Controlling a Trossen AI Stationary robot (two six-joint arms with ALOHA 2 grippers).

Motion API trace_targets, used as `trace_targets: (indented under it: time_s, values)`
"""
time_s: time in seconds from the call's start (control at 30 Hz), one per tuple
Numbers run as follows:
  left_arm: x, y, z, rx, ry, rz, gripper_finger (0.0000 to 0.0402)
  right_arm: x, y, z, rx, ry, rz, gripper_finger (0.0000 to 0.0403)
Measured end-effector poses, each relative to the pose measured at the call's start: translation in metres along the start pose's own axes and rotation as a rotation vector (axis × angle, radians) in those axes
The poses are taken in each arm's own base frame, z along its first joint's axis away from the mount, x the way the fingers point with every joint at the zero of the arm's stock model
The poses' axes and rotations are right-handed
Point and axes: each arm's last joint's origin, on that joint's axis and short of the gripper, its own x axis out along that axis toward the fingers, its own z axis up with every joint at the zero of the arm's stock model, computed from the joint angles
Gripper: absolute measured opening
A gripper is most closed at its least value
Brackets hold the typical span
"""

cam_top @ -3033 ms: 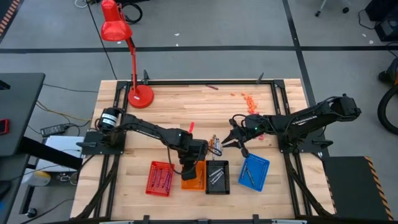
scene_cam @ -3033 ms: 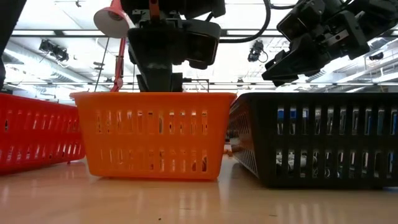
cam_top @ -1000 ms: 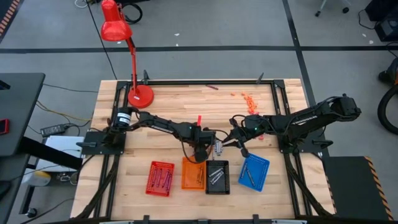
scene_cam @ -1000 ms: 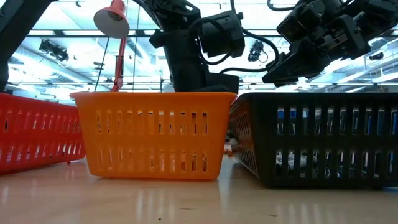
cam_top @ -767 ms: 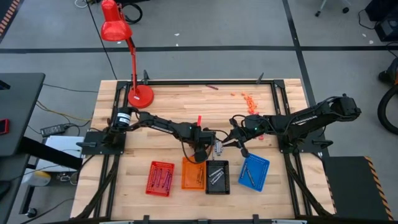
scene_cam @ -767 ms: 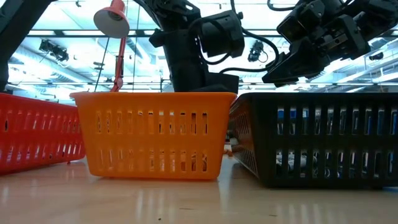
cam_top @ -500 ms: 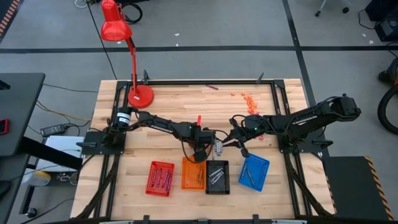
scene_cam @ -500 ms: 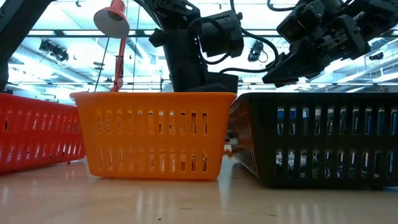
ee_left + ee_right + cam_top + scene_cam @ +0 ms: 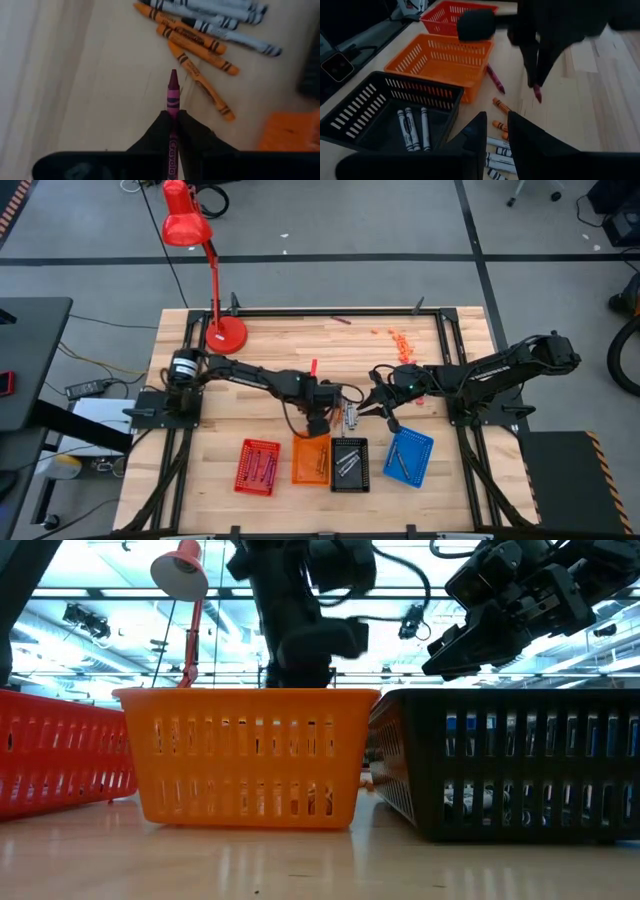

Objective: Sort crayons
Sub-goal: Put the violet crayon into the red bin

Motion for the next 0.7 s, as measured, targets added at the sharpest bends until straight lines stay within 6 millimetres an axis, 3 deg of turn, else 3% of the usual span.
trace_targets:
  time_s: [0.3, 0.7]
  values:
    - [-0.048, 0.001, -0.002, -0.053, -0.068, -0.025, 0.0025, 0.000, 0.000, 0.000, 0.001, 0.002, 0.000, 0.0082]
    - [-0.103, 0.009, -0.020, -0.128, -0.062, -0.007, 0.0025, 0.000, 0.000, 0.001, 0.000, -0.004, 0.000, 0.0082]
